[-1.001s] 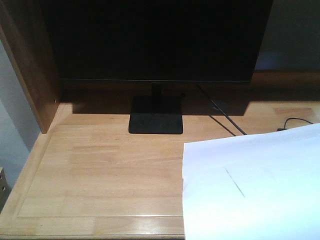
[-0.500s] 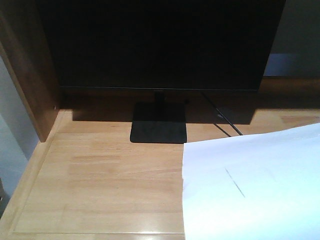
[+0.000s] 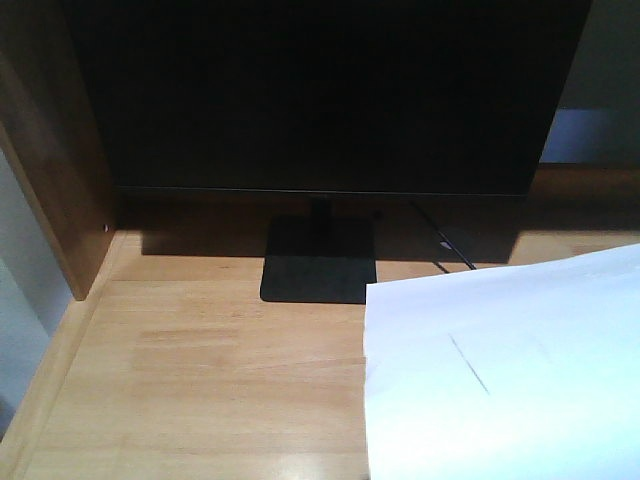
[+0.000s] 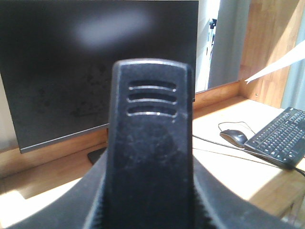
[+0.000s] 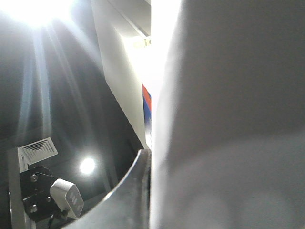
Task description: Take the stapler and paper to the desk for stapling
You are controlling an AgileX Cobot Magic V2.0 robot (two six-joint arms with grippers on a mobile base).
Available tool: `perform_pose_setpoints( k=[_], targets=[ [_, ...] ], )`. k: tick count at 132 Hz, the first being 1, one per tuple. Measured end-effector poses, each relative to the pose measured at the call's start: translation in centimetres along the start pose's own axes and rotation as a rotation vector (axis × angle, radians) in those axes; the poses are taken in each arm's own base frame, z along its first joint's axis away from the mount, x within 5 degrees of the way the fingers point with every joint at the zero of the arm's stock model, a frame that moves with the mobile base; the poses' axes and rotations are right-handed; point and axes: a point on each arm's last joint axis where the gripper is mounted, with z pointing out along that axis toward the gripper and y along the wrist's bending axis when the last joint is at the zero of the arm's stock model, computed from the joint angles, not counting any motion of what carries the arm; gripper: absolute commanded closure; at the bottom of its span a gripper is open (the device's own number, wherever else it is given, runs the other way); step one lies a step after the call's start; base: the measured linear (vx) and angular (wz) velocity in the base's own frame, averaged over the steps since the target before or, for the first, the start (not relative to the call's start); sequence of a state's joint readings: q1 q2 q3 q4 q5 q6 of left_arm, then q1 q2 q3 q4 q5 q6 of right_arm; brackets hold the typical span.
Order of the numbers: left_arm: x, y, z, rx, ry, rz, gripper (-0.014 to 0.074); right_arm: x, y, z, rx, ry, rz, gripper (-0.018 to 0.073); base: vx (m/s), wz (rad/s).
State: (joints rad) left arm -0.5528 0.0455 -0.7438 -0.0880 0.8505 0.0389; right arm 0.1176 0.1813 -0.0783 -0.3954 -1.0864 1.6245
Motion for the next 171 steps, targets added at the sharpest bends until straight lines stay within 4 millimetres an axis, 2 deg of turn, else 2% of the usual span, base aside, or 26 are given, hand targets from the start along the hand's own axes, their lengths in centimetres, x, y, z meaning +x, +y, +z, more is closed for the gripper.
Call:
perform_pose_setpoints(
  k=[171],
  targets=[
    [0.0,0.0,0.0,0.0,0.0,0.0,0.0603,0.0,0.0,0.0,0.0,0.0,0.0,0.0565,0.01,-0.01]
  ],
)
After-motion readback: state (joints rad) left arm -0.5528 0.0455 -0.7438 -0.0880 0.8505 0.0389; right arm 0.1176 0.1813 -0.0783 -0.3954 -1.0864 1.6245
